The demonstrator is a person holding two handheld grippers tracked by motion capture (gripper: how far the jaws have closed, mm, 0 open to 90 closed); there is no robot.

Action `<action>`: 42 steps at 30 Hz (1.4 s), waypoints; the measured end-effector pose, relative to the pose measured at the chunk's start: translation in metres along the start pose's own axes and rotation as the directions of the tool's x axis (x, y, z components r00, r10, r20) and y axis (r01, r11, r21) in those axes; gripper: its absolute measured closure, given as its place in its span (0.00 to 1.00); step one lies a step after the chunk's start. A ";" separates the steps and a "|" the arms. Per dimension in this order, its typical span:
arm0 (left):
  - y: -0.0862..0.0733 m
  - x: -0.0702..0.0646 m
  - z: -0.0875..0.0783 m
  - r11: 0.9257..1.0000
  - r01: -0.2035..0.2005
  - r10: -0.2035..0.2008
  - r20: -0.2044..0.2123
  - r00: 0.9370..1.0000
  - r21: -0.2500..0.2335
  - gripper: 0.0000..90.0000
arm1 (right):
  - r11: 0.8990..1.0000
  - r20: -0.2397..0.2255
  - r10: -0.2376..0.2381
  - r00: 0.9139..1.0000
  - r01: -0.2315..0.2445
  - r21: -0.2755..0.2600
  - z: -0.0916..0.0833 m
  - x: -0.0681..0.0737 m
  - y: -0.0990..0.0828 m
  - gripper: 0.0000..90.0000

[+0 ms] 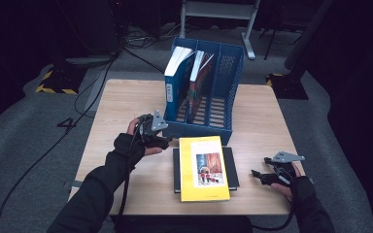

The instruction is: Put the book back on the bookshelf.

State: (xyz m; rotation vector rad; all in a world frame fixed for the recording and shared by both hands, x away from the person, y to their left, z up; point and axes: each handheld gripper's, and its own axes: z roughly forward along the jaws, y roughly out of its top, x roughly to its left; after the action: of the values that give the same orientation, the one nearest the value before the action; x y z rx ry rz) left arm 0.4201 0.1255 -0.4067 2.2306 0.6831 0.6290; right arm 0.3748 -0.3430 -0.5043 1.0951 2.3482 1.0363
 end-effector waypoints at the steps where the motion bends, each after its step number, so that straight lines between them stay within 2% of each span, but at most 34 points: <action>1: -0.006 -0.001 -0.001 1.000 -0.013 0.012 0.007 1.000 0.014 0.27 | 1.000 0.000 0.000 1.000 0.000 0.000 0.000 0.000 0.000 0.21; 16: -0.050 -0.008 -0.007 0.994 -0.028 0.024 0.036 0.999 0.102 0.23 | 1.000 0.002 0.003 1.000 -0.003 0.000 0.000 0.000 0.000 0.21; 23: -0.071 -0.017 -0.008 0.987 -0.061 0.052 0.062 0.997 0.150 0.23 | 1.000 0.005 0.005 1.000 -0.005 0.001 0.000 0.000 0.000 0.21; 27: -0.079 -0.022 -0.009 0.983 -0.070 0.059 0.068 0.996 0.168 0.24 | 1.000 0.007 0.008 1.000 -0.008 0.002 0.000 0.000 0.000 0.21; 30: -0.086 -0.026 -0.010 0.984 -0.061 0.048 0.082 0.996 0.168 0.24 | 1.000 0.010 0.011 1.000 -0.011 0.001 0.000 0.001 0.000 0.21; 33: -0.093 -0.031 -0.011 0.979 -0.077 0.059 0.102 0.993 0.189 0.24 | 1.000 0.013 0.013 1.000 -0.013 0.003 0.000 0.001 0.000 0.20; 37: -0.105 -0.037 -0.015 0.979 -0.068 0.040 0.148 0.988 0.190 0.23 | 1.000 0.018 0.014 1.000 -0.014 0.014 0.000 0.000 0.001 0.17; 39: -0.110 -0.040 -0.016 0.979 -0.068 0.034 0.178 0.983 0.193 0.23 | 0.999 0.023 0.017 1.000 -0.018 0.031 -0.001 -0.001 0.002 0.18; 41: -0.114 -0.044 -0.019 0.981 -0.068 0.031 0.198 0.980 0.184 0.23 | 0.999 0.013 0.012 1.000 -0.012 0.044 -0.002 -0.001 0.003 0.19; 42: -0.115 -0.046 -0.020 0.983 -0.052 0.015 0.205 0.979 0.177 0.22 | 0.999 0.000 0.010 1.000 -0.010 0.051 -0.003 -0.001 0.003 0.20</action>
State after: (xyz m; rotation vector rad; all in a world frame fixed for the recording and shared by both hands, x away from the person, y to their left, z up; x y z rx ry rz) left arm 0.3415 0.1767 -0.4903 2.4386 0.6204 0.3599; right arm 0.3750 -0.3438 -0.4994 1.1262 2.3843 0.9852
